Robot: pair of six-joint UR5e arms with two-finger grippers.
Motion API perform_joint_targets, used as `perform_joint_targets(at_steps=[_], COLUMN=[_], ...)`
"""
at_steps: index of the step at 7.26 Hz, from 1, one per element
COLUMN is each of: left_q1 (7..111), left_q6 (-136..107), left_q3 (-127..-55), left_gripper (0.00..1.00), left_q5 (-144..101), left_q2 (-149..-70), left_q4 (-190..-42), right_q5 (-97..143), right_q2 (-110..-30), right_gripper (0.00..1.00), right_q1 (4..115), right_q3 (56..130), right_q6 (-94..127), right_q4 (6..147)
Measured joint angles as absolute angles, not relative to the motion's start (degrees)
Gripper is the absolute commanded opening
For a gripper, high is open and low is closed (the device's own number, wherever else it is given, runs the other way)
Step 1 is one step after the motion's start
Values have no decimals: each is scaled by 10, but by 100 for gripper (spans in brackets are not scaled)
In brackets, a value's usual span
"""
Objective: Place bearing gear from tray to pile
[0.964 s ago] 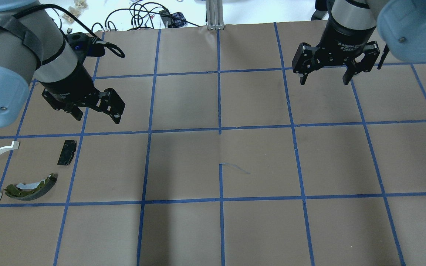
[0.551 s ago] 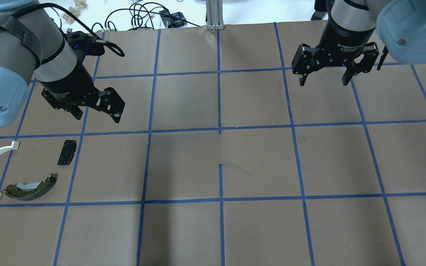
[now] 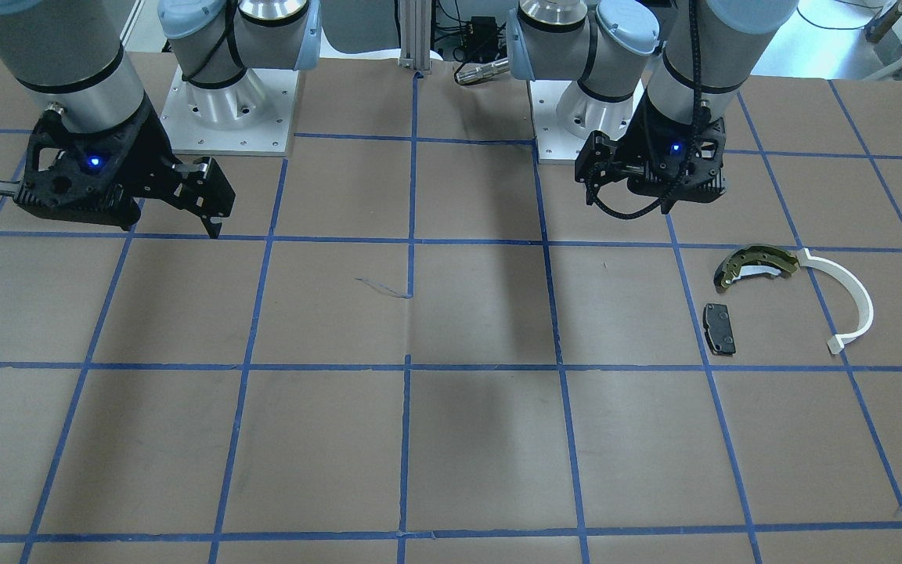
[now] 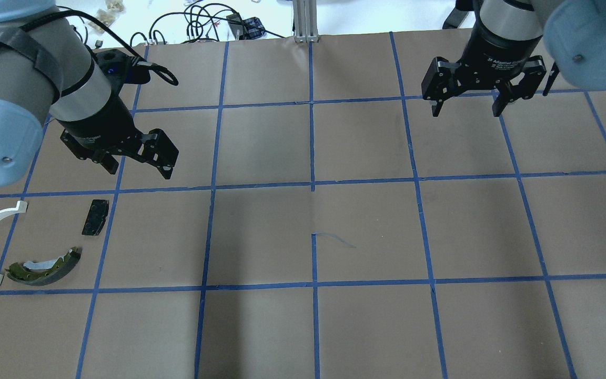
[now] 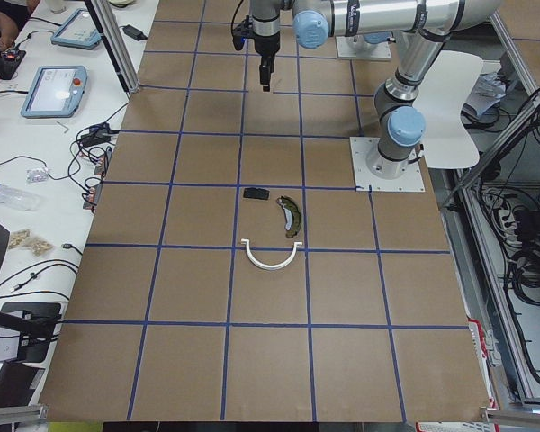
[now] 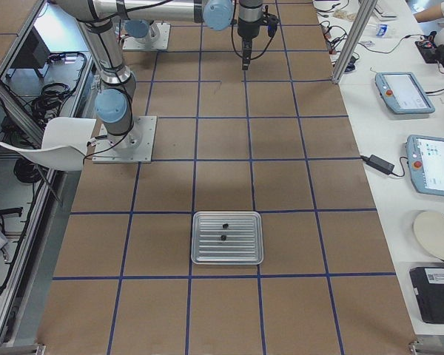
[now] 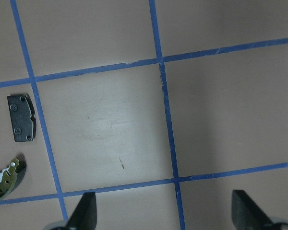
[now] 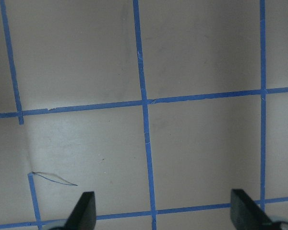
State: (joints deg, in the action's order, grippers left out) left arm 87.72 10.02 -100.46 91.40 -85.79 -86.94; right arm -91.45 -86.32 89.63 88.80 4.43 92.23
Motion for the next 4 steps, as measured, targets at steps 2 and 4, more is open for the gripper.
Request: perform_joint_targets(at_steps=[2,4], left_q1=[877,877], left_q6=[100,100], left_q3=[-1012,-1015], left_gripper=[100,100], left_q5=[914,914], left_q2=[-856,-854], left_q4=[-869,-869], right_q5=[-923,-940], right_q2=[-857,-862], right_gripper=[100,100], right_q1=[903,904], right_q3=[894,908], right_q6=[103,95], right_q4=[920,913])
